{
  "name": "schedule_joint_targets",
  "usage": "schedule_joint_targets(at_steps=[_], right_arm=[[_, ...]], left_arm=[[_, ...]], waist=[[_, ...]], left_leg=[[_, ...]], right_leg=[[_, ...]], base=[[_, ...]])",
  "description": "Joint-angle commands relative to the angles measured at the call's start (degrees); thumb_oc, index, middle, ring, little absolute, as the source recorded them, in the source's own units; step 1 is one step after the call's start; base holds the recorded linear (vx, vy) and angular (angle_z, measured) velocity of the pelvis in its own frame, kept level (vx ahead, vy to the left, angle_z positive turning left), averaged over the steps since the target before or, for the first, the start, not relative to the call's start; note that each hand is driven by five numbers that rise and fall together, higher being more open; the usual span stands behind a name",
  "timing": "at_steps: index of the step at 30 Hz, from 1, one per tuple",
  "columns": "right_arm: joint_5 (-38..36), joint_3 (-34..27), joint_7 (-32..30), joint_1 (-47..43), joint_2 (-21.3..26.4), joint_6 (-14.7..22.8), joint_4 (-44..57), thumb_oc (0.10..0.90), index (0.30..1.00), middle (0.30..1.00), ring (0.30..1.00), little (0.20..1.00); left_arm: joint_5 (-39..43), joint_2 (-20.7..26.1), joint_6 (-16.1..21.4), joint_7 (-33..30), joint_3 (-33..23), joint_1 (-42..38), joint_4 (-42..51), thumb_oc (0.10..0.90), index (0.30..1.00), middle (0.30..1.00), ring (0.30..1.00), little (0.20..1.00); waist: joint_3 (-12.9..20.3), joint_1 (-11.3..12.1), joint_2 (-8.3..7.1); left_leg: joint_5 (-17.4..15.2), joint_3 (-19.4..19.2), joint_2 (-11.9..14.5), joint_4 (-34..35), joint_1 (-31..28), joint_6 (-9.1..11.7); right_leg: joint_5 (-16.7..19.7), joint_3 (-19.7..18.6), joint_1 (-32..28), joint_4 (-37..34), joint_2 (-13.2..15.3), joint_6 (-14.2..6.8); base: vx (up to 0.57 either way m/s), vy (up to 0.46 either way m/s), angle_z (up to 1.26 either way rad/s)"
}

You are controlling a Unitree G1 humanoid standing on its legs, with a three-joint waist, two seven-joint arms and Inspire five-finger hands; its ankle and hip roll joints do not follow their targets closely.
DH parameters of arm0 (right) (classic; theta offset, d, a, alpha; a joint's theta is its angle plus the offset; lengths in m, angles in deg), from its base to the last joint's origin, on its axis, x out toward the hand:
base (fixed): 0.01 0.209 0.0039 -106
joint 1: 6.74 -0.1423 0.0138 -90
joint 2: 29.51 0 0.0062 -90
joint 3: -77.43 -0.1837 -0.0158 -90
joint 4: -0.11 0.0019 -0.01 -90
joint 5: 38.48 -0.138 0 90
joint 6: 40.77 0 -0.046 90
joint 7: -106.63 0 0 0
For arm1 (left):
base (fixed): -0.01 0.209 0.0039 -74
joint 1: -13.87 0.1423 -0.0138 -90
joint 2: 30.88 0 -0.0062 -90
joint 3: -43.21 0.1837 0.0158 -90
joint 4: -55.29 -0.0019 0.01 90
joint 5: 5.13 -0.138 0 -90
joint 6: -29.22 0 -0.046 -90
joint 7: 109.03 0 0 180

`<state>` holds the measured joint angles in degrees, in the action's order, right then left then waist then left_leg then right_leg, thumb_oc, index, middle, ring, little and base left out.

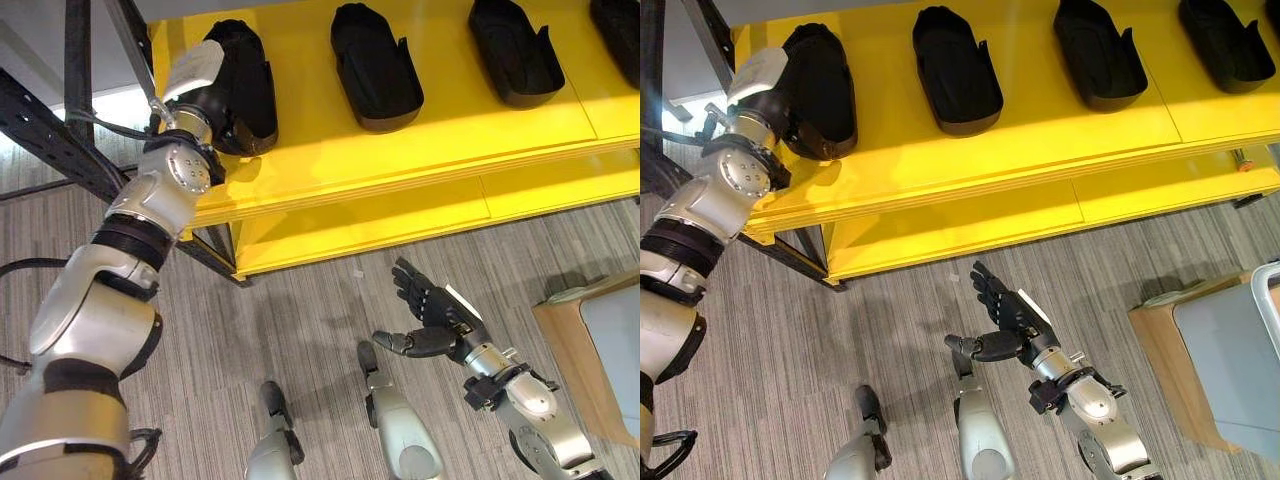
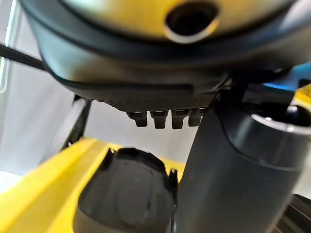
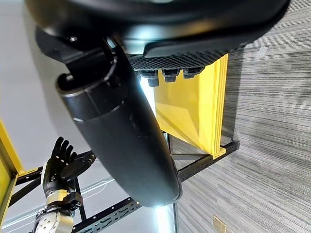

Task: Move parts from the plastic box to the shelf.

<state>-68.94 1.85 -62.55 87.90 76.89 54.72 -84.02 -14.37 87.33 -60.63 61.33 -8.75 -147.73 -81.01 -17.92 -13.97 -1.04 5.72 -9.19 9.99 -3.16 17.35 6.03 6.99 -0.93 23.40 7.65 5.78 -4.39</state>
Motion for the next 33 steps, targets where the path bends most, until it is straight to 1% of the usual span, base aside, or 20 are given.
schedule_joint_targets(at_steps=[1,4,5,9,11,14,15,16,17,19,20,22,24,25,28,29,30,31,32,33], right_arm=[[-0.2,-4.2,0.5,0.6,2.0,5.2,2.9,0.900,1.000,1.000,1.000,1.000],[0.1,-4.5,0.4,0.4,1.8,5.3,2.9,0.900,1.000,1.000,1.000,1.000],[0.1,-4.5,0.4,0.4,1.8,5.3,2.9,0.900,1.000,1.000,1.000,1.000],[1.1,-6.0,-0.2,0.4,0.3,5.5,2.4,0.900,1.000,1.000,1.000,1.000],[1.3,-6.6,-0.4,0.6,-0.2,5.5,2.1,0.900,1.000,1.000,1.000,1.000],[1.9,-8.2,-0.6,1.7,-1.3,5.8,2.2,0.900,1.000,1.000,1.000,1.000],[2.1,-9.9,-1.0,2.3,-2.5,6.2,1.9,0.900,1.000,1.000,1.000,1.000],[2.1,-9.7,-1.0,2.3,-2.3,6.2,2.0,0.900,1.000,1.000,1.000,1.000],[2.6,-10.6,-1.0,2.7,-2.7,6.2,2.1,0.900,1.000,1.000,1.000,1.000],[3.3,-11.8,-1.6,2.7,-3.0,6.4,1.5,0.900,1.000,1.000,1.000,1.000],[3.5,-12.9,-1.9,2.9,-3.2,6.4,1.1,0.900,1.000,1.000,1.000,1.000],[4.1,-14.1,-2.5,2.7,-3.5,6.6,0.5,0.900,1.000,1.000,1.000,1.000],[3.9,-15.1,-2.7,2.8,-3.9,6.8,0.1,0.900,1.000,1.000,1.000,1.000],[4.0,-16.0,-2.3,3.3,-3.9,6.9,0.4,0.900,1.000,1.000,1.000,1.000],[4.1,-17.8,-1.2,4.5,-3.7,7.1,0.7,0.900,1.000,1.000,1.000,1.000],[4.1,-17.8,-1.2,4.5,-3.6,7.1,0.7,0.900,1.000,1.000,1.000,1.000],[4.9,-19.2,-1.1,5.5,-3.9,7.3,0.8,0.900,1.000,1.000,1.000,1.000],[4.6,-20.0,-1.7,5.7,-4.3,7.7,0.3,0.900,1.000,1.000,1.000,1.000],[4.9,-20.1,-2.1,5.8,-4.7,8.2,-0.4,0.900,1.000,1.000,1.000,1.000],[5.2,-20.5,-2.3,5.6,-5.1,8.2,-1.1,0.900,1.000,1.000,1.000,1.000]], left_arm=[[0.2,4.0,3.6,-6.1,-6.0,-3.3,4.4,0.900,1.000,1.000,1.000,1.000],[-0.4,5.8,3.9,-6.1,-7.8,-0.2,8.9,0.900,1.000,1.000,1.000,1.000],[-0.4,5.8,3.9,-6.0,-8.0,-0.1,9.0,0.900,1.000,1.000,1.000,1.000],[4.2,8.0,7.0,-4.0,-15.9,11.8,21.9,0.900,1.000,1.000,1.000,1.000],[6.6,8.8,8.3,-2.6,-20.2,18.7,26.9,0.900,1.000,1.000,1.000,1.000],[14.7,8.8,11.7,-0.4,-27.7,31.8,33.8,0.900,1.000,1.000,1.000,1.000],[23.2,7.4,13.8,2.7,-32.8,41.7,38.1,0.900,1.000,1.000,1.000,1.000],[23.2,7.4,13.7,2.7,-33.3,42.2,38.4,0.900,1.000,1.000,1.000,1.000],[25.1,6.6,14.2,3.5,-36.1,47.0,40.4,0.900,1.000,1.000,1.000,1.000],[30.7,3.5,15.0,5.6,-39.3,54.8,43.7,0.900,1.000,1.000,1.000,1.000],[34.0,1.5,15.1,7.0,-42.1,59.7,45.6,0.900,1.000,1.000,1.000,1.000],[37.8,-3.1,15.0,8.4,-44.9,66.4,48.9,0.900,1.000,1.000,1.000,1.000],[43.5,-9.0,15.3,10.4,-46.8,72.0,51.3,0.900,1.000,1.000,1.000,1.000],[44.9,-11.0,15.0,12.0,-48.2,74.8,52.6,0.900,1.000,1.000,1.000,1.000],[50.3,-17.1,14.1,15.8,-49.1,80.9,54.5,0.900,1.000,1.000,1.000,1.000],[50.3,-17.1,14.1,15.8,-49.1,80.9,54.6,0.900,1.000,1.000,1.000,1.000],[52.3,-21.0,13.8,16.7,-48.9,82.4,53.9,0.900,1.000,1.000,1.000,1.000],[52.5,-22.7,14.5,16.2,-49.0,82.1,53.2,0.900,1.000,1.000,1.000,1.000],[50.7,-23.7,15.2,15.7,-48.8,82.3,52.5,0.900,1.000,1.000,1.000,1.000],[51.6,-24.8,15.2,16.3,-48.2,82.4,51.7,0.900,1.000,1.000,1.000,1.000]], waist=[[4.7,-0.4,1.07],[4.8,0.1,1.07],[4.8,0.0,1.11],[4.7,1.4,0.93],[5.0,1.7,1.18],[5.4,2.5,1.52],[5.7,3.3,1.87],[5.7,3.1,1.94],[6.1,3.4,2.14],[6.7,4.1,2.53],[7.3,4.2,2.93],[7.8,4.9,3.26],[8.3,5.7,3.49],[8.6,6.0,3.80],[8.5,7.1,4.30],[8.5,7.1,4.36],[8.5,7.8,4.28],[8.4,7.6,3.56],[8.1,7.8,2.63],[8.2,7.9,1.74]], left_leg=[[-8.0,4.2,5.3,-8.8,0.2,1.1],[-8.0,4.4,5.4,-8.7,0.0,1.1],[-8.0,4.4,5.4,-8.7,-0.1,1.1],[-8.1,4.8,5.3,-8.4,-0.9,1.0],[-7.9,4.9,5.4,-7.9,-1.7,1.1],[-7.1,5.0,5.7,-6.1,-3.7,1.3],[-6.1,5.0,6.0,-4.5,-5.1,1.5],[-6.1,4.9,6.0,-4.3,-5.3,1.5],[-5.3,4.9,6.2,-3.4,-5.8,1.7],[-4.1,5.1,6.5,-1.3,-7.5,1.8],[-2.9,5.2,7.0,0.3,-8.2,1.9],[-1.5,5.2,8.0,1.6,-9.3,1.9],[-0.2,5.0,9.4,2.7,-10.7,2.0],[0.6,4.9,10.1,3.1,-10.9,2.0],[6.4,6.0,11.8,3.5,-11.2,2.3],[6.5,6.1,11.8,3.6,-11.2,2.4],[10.7,6.9,11.8,3.3,-10.2,2.3],[10.9,5.4,11.4,0.8,-9.0,1.8],[9.8,5.0,10.5,-1.7,-8.2,1.2],[7.3,5.0,8.9,-4.2,-7.9,0.7]], right_leg=[[-13.0,-1.3,-3.3,6.1,4.1,-2.4],[-13.1,-1.0,-3.8,6.0,4.1,-2.4],[-13.1,-1.0,-3.8,6.0,4.1,-2.4],[-13.3,-0.8,-4.8,5.9,4.2,-2.2],[-13.5,-0.6,-5.5,5.8,4.2,-2.0],[-13.8,-0.1,-7.0,5.6,4.0,-1.8],[-14.0,0.5,-8.0,5.4,3.6,-1.6],[-14.0,0.5,-8.1,5.3,3.6,-1.6],[-13.9,0.8,-8.6,5.0,3.4,-1.4],[-14.5,1.2,-9.3,5.2,2.8,-1.2],[-14.5,1.5,-9.3,5.3,2.1,-0.9],[-15.9,1.8,-9.5,6.4,0.9,-0.3],[-17.5,1.9,-9.9,7.9,-0.5,0.6],[-18.0,1.9,-9.7,8.5,-1.4,1.2],[-19.7,2.0,-10.0,9.7,-4.3,3.2],[-19.7,2.0,-10.0,9.7,-4.4,3.2],[-19.5,2.9,-11.0,8.4,-5.2,4.2],[-18.9,3.7,-11.8,6.8,-5.0,4.9],[-18.4,4.0,-12.5,5.3,-4.6,5.3],[-17.5,4.0,-13.6,2.9,-4.2,5.2]], base=[[0.00,0.005,0.03],[0.00,0.002,0.03],[0.00,0.006,0.03],[-0.01,0.002,0.06],[0.01,0.006,0.07],[0.01,-0.004,0.05],[0.00,0.000,0.00],[0.00,0.000,0.00],[0.00,0.000,0.00],[0.01,-0.050,0.05],[-0.01,-0.074,0.06],[-0.02,-0.095,0.11],[-0.02,-0.125,0.05],[-0.03,-0.136,-0.02],[-0.06,-0.133,-0.07],[-0.08,-0.140,-0.10],[-0.10,-0.180,-0.03],[-0.13,-0.241,0.13],[-0.11,-0.216,0.29],[-0.09,-0.197,0.39]])
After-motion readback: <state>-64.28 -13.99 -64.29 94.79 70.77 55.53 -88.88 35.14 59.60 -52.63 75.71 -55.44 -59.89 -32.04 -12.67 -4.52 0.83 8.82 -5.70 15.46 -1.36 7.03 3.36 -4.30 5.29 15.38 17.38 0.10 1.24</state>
